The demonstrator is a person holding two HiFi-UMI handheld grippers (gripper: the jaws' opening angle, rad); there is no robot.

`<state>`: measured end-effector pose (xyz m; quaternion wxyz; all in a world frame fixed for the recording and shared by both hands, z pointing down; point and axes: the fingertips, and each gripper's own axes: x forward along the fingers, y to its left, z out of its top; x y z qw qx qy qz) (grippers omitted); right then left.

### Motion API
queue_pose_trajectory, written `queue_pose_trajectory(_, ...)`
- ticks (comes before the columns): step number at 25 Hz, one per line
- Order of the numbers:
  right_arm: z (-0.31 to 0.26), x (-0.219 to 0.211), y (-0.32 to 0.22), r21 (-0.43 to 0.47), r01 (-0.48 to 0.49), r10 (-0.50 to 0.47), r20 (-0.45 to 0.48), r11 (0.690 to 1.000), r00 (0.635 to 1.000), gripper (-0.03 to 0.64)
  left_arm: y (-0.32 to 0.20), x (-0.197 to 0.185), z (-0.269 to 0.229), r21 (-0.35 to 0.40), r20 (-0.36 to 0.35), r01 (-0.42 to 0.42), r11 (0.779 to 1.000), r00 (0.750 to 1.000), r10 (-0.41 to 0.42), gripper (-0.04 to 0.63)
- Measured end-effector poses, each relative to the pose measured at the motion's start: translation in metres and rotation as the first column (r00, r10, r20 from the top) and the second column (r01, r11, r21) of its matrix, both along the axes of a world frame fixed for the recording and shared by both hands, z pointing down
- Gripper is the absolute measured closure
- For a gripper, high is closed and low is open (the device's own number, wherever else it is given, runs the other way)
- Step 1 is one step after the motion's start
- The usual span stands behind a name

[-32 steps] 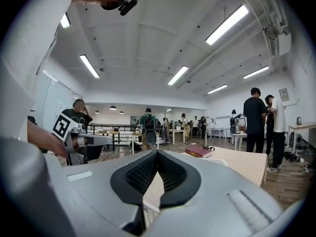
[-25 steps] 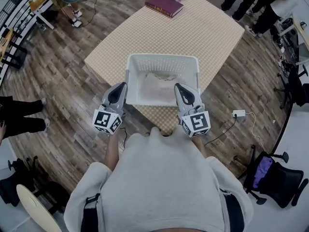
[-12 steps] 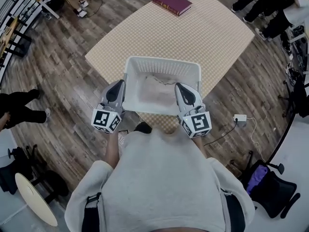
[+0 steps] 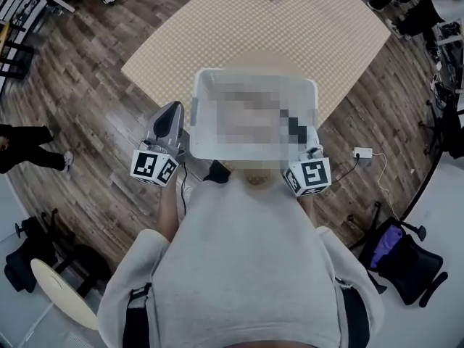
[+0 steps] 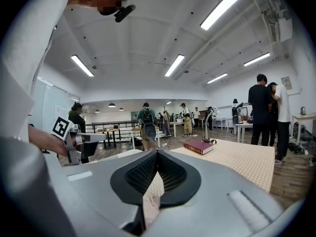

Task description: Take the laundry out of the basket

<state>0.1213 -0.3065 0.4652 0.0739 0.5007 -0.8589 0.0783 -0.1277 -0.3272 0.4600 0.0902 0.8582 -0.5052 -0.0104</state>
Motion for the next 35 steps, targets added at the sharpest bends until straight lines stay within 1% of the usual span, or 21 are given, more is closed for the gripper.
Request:
queue_pose_trajectory(4,0.008,-0.001,-0.004,-0.039,-0.019,0.019,-0.003,0.999,1.000,0.617,-0.002,-0.019,0.017,-0.058,-0.035,0.033,0.998,0.999,-0.035,0.588)
queue_pose_trajectory(8,0.013,-0.003,-0.008,-0.079,-0.033,0.035,0.017,0.996,0.999,0.618,-0.005,-0.028,0.040,-0.107,-0.043,0.040,0.993,0.998,-0.045,0.588)
queue_pose_trajectory(10,0.016,-0.003,-0.012,-0.089,-0.038,0.034,-0.042,0.995,0.999,0.617,-0.008,-0.027,0.049,-0.125,-0.051,0.037,0.992,0.998,-0.044,0.588)
queue_pose_trajectory(12,0.024,-0.005,-0.015,-0.091,-0.030,0.012,-0.196,0.995,0.981,0.618,-0.009,-0.025,0.058,-0.141,-0.061,0.031,0.989,0.997,-0.040,0.588)
queue_pose_trajectory(13,0.029,-0.007,-0.015,-0.086,-0.014,-0.013,-0.302,0.996,0.953,0.618,-0.009,-0.024,0.061,-0.147,-0.066,0.028,0.989,0.997,-0.038,0.588)
queue_pose_trajectory(14,0.035,-0.010,-0.016,-0.078,0.017,-0.048,-0.421,0.997,0.906,0.618,-0.009,-0.023,0.064,-0.151,-0.070,0.025,0.988,0.997,-0.036,0.588)
queue_pose_trajectory(15,0.041,-0.014,-0.016,-0.072,0.062,-0.091,-0.549,0.995,0.831,0.618,-0.009,-0.021,0.066,-0.154,-0.073,0.023,0.988,0.997,-0.034,0.588)
queue_pose_trajectory(16,0.049,-0.018,-0.015,-0.074,0.118,-0.137,-0.674,0.990,0.726,0.618,-0.008,-0.020,0.067,-0.156,-0.075,0.022,0.987,0.997,-0.034,0.588)
queue_pose_trajectory(18,0.067,-0.026,-0.010,-0.111,0.233,-0.213,-0.854,0.966,0.474,0.618,-0.008,-0.018,0.070,-0.161,-0.078,0.019,0.987,0.996,-0.032,0.588)
queue_pose_trajectory(19,0.077,-0.029,-0.007,-0.147,0.272,-0.246,-0.893,0.951,0.377,0.617,-0.007,-0.016,0.071,-0.164,-0.079,0.018,0.986,0.996,-0.031,0.588)
queue_pose_trajectory(20,0.086,-0.031,-0.004,-0.189,0.294,-0.283,-0.903,0.937,0.322,0.617,-0.007,-0.016,0.073,-0.166,-0.080,0.018,0.986,0.996,-0.032,0.588)
queue_pose_trajectory(21,0.094,-0.034,-0.002,-0.231,0.305,-0.325,-0.896,0.924,0.304,0.617,-0.006,-0.016,0.074,-0.168,-0.081,0.020,0.986,0.996,-0.034,0.588)
queue_pose_trajectory(22,0.102,-0.037,0.000,-0.273,0.309,-0.367,-0.878,0.911,0.307,0.617,-0.006,-0.017,0.075,-0.170,-0.081,0.021,0.985,0.996,-0.035,0.588)
queue_pose_trajectory(24,0.116,-0.043,0.004,-0.365,0.302,-0.457,-0.823,0.881,0.337,0.614,-0.005,-0.021,0.078,-0.176,-0.082,0.024,0.984,0.996,-0.039,0.588)
queue_pose_trajectory(25,0.124,-0.045,0.007,-0.432,0.291,-0.516,-0.780,0.854,0.355,0.562,-0.005,-0.023,0.079,-0.178,-0.084,0.028,0.984,0.996,-0.043,0.588)
queue_pose_trajectory(26,0.134,-0.046,0.011,-0.510,0.276,-0.579,-0.731,0.815,0.360,0.375,-0.004,-0.026,0.080,-0.179,-0.085,0.032,0.983,0.995,-0.048,0.588)
queue_pose_trajectory(27,0.145,-0.045,0.015,-0.580,0.263,-0.636,-0.689,0.771,0.346,0.298,-0.003,-0.028,0.080,-0.180,-0.088,0.036,0.983,0.995,-0.052,0.588)
queue_pose_trajectory(28,0.157,-0.044,0.018,-0.633,0.254,-0.682,-0.659,0.731,0.318,0.261,-0.003,-0.030,0.081,-0.181,-0.090,0.039,0.983,0.994,-0.056,0.588)
queue_pose_trajectory(30,0.182,-0.046,0.018,-0.703,0.248,-0.744,-0.614,0.667,0.262,0.122,-0.003,-0.032,0.083,-0.185,-0.096,0.042,0.982,0.994,-0.060,0.588)
queue_pose_trajectory(34,0.234,-0.053,0.013,-0.771,0.233,-0.806,-0.571,0.592,0.158,0.044,-0.002,-0.033,0.086,-0.190,-0.105,0.041,0.981,0.993,-0.062,0.588)
queue_pose_trajectory(35,0.247,-0.054,0.013,-0.786,0.224,-0.817,-0.558,0.576,0.144,0.034,-0.002,-0.033,0.086,-0.191,-0.106,0.041,0.981,0.992,-0.063,0.588)
